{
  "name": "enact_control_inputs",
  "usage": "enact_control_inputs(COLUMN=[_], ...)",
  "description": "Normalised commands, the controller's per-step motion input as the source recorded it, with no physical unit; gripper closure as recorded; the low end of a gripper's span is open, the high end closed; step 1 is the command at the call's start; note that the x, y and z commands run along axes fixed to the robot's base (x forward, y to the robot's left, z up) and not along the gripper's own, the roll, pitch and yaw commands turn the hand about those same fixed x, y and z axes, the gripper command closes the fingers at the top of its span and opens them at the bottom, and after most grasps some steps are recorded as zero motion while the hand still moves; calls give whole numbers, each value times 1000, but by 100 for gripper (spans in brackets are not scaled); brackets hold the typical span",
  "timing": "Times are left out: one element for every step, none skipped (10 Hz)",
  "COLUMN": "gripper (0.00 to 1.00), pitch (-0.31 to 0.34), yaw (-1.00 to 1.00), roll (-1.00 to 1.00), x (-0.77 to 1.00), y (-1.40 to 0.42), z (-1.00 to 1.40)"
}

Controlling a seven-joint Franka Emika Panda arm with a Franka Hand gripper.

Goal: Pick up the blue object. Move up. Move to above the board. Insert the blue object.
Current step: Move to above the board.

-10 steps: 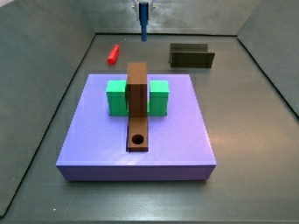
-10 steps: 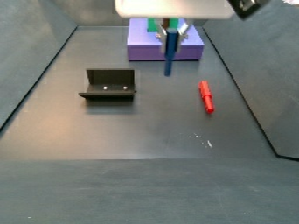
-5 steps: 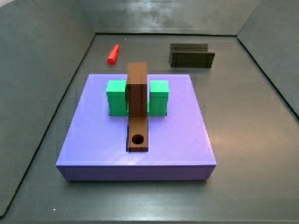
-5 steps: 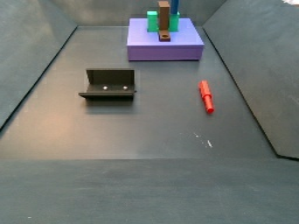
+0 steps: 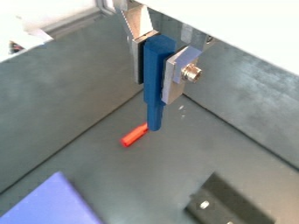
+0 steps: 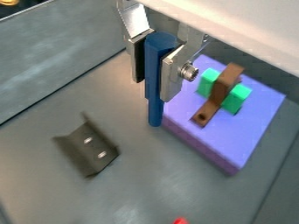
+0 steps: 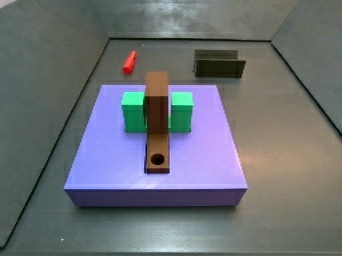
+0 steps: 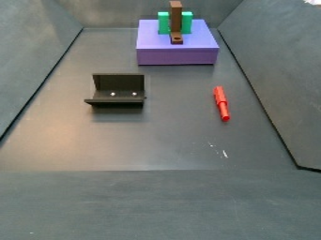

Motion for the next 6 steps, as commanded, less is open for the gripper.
enact_control_inputs(gripper=[100, 100, 100, 100, 100, 100], pitch=[206, 167, 144, 140, 142, 142], yaw=[-53, -24, -7, -2, -1, 4], roll=[39, 26, 4, 1, 20, 12], x=[50, 60, 81, 103, 136, 171], y=[-1400, -1400, -1400, -1400, -1400, -1400], z=[201, 198, 204, 208, 213, 219])
